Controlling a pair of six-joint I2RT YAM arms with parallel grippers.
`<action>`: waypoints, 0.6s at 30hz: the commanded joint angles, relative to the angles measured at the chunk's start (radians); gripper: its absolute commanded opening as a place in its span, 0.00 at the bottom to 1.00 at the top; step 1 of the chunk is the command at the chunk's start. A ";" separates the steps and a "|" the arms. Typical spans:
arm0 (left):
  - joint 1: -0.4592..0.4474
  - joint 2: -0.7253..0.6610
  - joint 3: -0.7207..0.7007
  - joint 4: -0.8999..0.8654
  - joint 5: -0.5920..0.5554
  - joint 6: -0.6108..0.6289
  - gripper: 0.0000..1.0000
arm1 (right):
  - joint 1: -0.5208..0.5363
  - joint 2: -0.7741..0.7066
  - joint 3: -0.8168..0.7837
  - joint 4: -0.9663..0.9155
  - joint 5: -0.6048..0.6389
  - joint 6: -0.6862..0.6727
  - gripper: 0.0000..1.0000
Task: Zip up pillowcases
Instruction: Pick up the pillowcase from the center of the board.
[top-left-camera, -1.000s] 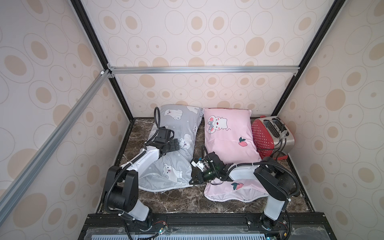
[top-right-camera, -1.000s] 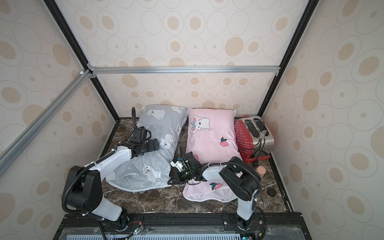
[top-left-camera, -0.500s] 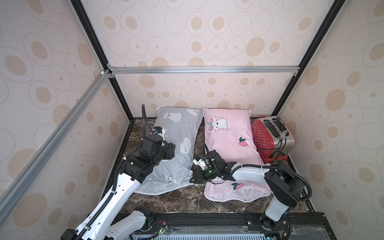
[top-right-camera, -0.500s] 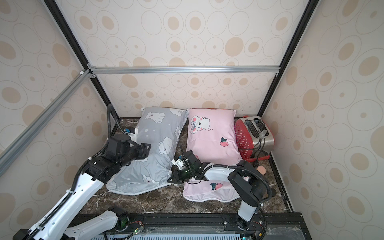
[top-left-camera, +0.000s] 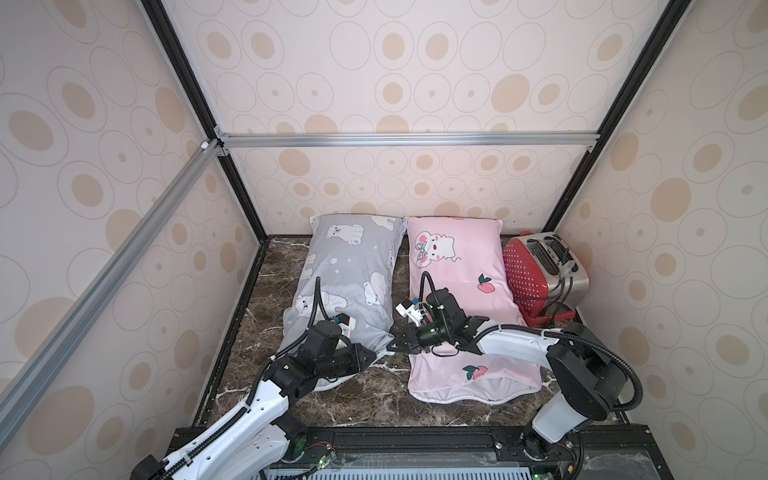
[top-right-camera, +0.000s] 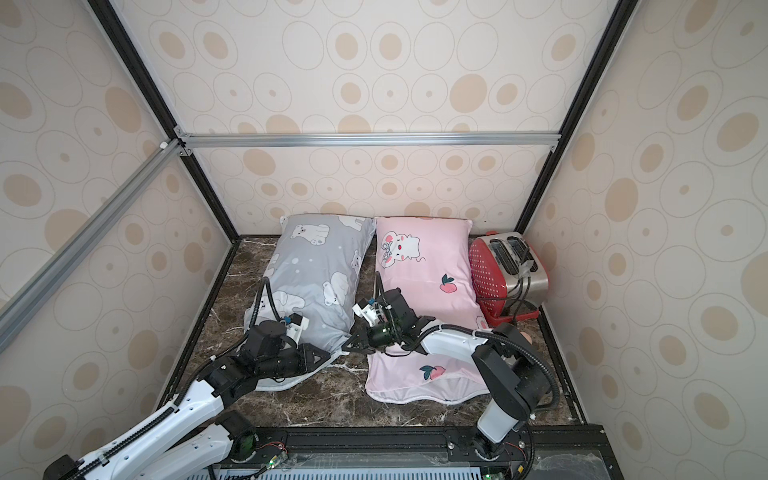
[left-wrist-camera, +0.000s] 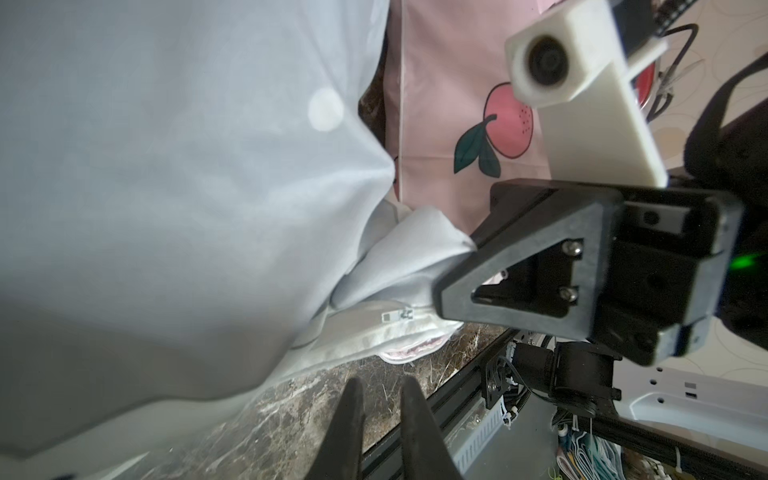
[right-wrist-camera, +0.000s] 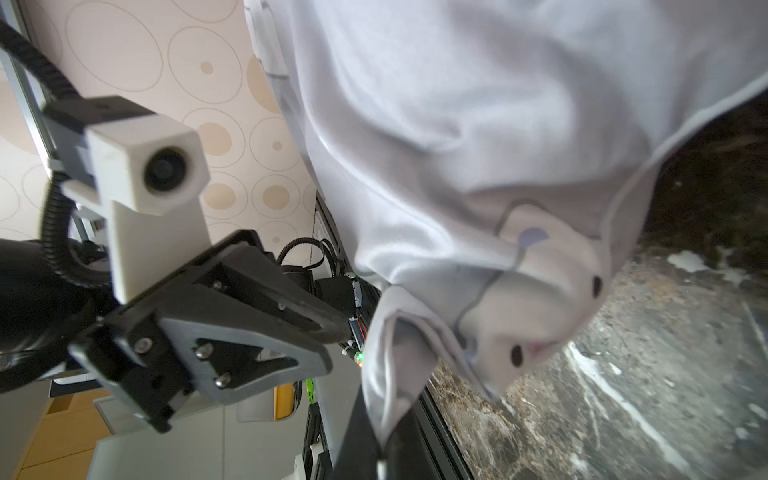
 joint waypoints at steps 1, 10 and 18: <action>-0.013 0.014 -0.023 0.181 0.069 -0.116 0.16 | -0.004 -0.014 -0.015 0.027 -0.021 0.014 0.00; -0.015 0.065 -0.052 0.284 0.052 -0.162 0.22 | -0.020 -0.021 -0.047 0.092 -0.073 0.038 0.00; -0.015 0.089 -0.024 0.263 0.041 -0.145 0.30 | -0.037 -0.015 -0.085 0.213 -0.097 0.104 0.00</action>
